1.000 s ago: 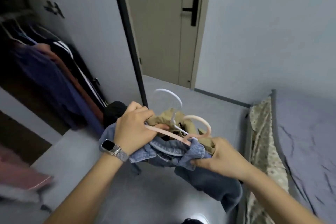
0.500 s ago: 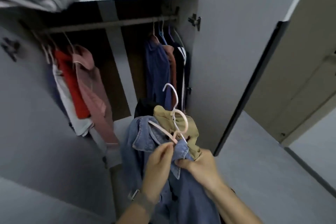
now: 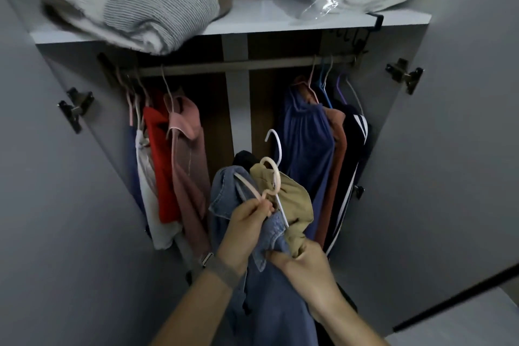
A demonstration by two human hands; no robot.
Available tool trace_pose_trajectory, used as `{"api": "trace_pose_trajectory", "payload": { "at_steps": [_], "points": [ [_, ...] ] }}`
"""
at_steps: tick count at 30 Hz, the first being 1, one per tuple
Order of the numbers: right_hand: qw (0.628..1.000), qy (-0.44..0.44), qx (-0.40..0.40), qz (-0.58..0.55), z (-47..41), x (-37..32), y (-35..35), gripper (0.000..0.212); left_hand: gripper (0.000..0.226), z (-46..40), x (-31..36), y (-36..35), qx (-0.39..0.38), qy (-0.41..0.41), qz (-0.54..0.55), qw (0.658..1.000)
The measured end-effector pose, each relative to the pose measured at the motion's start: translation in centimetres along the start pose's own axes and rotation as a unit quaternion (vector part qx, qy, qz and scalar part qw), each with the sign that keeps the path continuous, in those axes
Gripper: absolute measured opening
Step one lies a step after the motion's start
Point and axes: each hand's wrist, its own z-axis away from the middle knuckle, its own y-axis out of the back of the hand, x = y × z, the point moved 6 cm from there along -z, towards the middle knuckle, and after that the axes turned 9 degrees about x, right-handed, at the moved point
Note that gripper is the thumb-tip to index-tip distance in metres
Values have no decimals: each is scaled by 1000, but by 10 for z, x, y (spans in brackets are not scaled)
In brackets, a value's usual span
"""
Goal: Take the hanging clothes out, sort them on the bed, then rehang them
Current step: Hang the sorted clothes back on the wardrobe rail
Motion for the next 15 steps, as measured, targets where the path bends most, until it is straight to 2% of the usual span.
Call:
{"api": "trace_pose_trajectory", "payload": {
  "at_steps": [2,5,8,12,15],
  "points": [
    [1000,-1,-2,-2,-18,-5,-2,15,30,-25,7,-5,11,7,28,1000],
    [1000,-1,-7,23,-55,-10,-5,34,34,-67,9,-16,58,1,26,998],
    [998,-8,-53,21,-92,-18,-12,20,38,-109,11,-24,117,10,57,991],
    [987,-78,-102,-100,-143,-32,-9,16,32,-158,27,-11,194,35,86,977],
    [981,-99,-95,-135,-183,-45,-4,13,30,-192,47,13,210,33,79,974]
  ]
}}
